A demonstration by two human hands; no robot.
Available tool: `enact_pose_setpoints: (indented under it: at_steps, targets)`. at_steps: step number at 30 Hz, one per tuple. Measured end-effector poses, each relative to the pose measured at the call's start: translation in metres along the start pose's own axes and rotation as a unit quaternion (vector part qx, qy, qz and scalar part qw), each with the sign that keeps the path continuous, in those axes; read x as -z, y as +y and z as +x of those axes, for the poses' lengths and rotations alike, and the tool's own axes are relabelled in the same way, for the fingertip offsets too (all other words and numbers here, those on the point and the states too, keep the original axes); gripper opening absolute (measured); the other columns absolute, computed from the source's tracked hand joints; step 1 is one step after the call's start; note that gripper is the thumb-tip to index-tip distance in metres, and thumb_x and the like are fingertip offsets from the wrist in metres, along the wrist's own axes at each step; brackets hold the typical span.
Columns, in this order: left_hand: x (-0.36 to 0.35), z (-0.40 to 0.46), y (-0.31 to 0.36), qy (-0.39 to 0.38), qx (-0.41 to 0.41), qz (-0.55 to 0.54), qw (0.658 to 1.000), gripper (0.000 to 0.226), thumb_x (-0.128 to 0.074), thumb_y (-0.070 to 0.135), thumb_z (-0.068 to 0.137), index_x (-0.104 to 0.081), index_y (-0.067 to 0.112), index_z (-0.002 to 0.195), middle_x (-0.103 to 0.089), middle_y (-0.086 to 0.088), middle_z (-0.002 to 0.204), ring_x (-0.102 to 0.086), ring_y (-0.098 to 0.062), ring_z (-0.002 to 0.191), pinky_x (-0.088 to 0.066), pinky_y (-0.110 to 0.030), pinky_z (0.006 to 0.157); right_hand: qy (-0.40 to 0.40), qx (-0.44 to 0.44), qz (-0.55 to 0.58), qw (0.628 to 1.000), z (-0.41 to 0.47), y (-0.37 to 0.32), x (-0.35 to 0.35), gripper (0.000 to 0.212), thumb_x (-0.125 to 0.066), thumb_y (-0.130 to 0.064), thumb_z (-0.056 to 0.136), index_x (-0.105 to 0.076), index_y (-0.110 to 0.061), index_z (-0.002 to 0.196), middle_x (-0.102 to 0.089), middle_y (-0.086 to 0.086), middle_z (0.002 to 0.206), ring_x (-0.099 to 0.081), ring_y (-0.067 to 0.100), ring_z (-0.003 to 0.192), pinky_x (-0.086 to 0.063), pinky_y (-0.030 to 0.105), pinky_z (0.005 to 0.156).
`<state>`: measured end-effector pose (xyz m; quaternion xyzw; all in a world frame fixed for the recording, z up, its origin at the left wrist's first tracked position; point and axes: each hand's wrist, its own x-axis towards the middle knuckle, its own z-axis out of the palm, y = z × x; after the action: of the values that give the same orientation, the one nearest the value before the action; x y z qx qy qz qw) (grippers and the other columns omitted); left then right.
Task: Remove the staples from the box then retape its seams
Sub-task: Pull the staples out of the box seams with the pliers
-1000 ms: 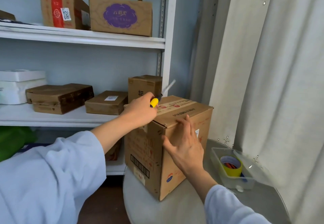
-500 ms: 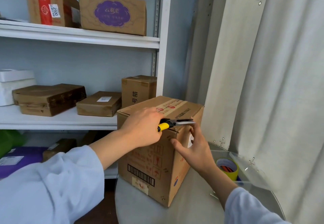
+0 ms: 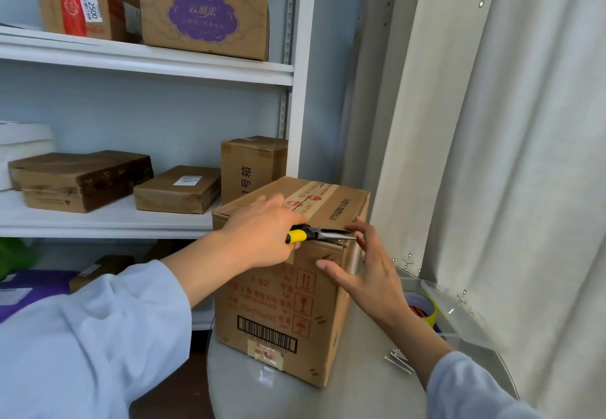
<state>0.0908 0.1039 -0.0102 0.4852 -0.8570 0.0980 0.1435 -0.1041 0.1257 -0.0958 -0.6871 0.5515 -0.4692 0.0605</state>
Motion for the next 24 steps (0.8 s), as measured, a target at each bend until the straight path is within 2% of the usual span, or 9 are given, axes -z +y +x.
enact_pose_setpoints:
  at_steps: [3,8,11,15,18,21,24]
  targets:
    - [0.001,0.001,-0.001,-0.024,0.009,-0.006,1.000,0.051,-0.050,0.042,0.093,-0.032,0.052,0.139,-0.033,0.004,0.102,-0.039,-0.017,0.103,-0.044,-0.031,0.075,0.002,0.015,-0.010,1.000,-0.002,0.005,-0.002,0.084,-0.058,-0.072,0.069,-0.031,-0.040,0.141,-0.026,-0.014,0.154,-0.035,0.007,0.137,-0.040,0.032,0.106]
    - [-0.003,-0.004,-0.002,-0.006,0.021,0.027,0.999,0.061,-0.052,0.031,0.092,-0.025,0.050,0.143,-0.040,0.001,0.119,-0.042,-0.020,0.111,-0.042,-0.030,0.076,0.006,0.016,0.002,1.000,-0.001,0.008,-0.003,0.080,-0.060,-0.071,0.068,-0.037,-0.042,0.139,-0.025,-0.018,0.154,-0.035,0.005,0.137,-0.044,0.038,0.106]
    - [-0.003,-0.002,-0.004,0.001,0.019,0.042,0.999,0.062,-0.052,0.026,0.091,-0.026,0.048,0.144,-0.042,0.000,0.117,-0.044,-0.020,0.106,-0.040,-0.028,0.071,0.003,0.013,0.012,1.000,0.000,0.010,-0.002,0.080,-0.059,-0.075,0.067,-0.037,-0.044,0.137,-0.026,-0.019,0.153,-0.035,0.006,0.137,-0.044,0.043,0.105]
    - [0.003,-0.001,-0.022,-0.017,0.029,0.042,0.999,0.065,-0.051,0.022,0.090,-0.025,0.051,0.142,-0.033,0.004,0.102,-0.037,-0.014,0.095,-0.035,-0.025,0.063,-0.001,0.013,0.019,1.000,0.000,0.014,0.000,0.081,-0.058,-0.079,0.064,-0.037,-0.046,0.135,-0.027,-0.021,0.152,-0.037,0.005,0.135,-0.045,0.045,0.104]
    - [0.003,-0.002,-0.033,-0.036,0.010,0.038,0.999,0.066,-0.051,0.021,0.091,-0.024,0.054,0.141,-0.037,0.005,0.105,-0.039,-0.013,0.096,-0.033,-0.024,0.057,0.009,0.016,0.019,1.000,0.001,0.014,-0.002,0.079,-0.059,-0.078,0.065,-0.038,-0.046,0.135,-0.028,-0.021,0.151,-0.038,0.005,0.135,-0.046,0.044,0.103]
    - [0.003,0.001,-0.038,-0.032,-0.021,0.047,0.998,0.063,-0.051,0.023,0.092,-0.025,0.054,0.140,-0.039,0.005,0.109,-0.038,-0.011,0.095,-0.039,-0.026,0.063,0.007,0.014,0.027,1.000,0.002,0.016,-0.004,0.079,-0.059,-0.078,0.064,-0.038,-0.047,0.134,-0.028,-0.021,0.151,-0.039,0.006,0.135,-0.047,0.046,0.102]
    - [0.006,0.006,-0.039,-0.038,-0.040,0.070,0.996,0.062,-0.050,0.026,0.093,-0.023,0.053,0.141,-0.041,0.003,0.118,-0.034,-0.010,0.094,-0.041,-0.036,0.081,0.003,0.013,0.038,0.999,0.003,0.017,-0.002,0.079,-0.062,-0.076,0.064,-0.039,-0.047,0.133,-0.029,-0.022,0.150,-0.039,0.007,0.134,-0.047,0.046,0.102]
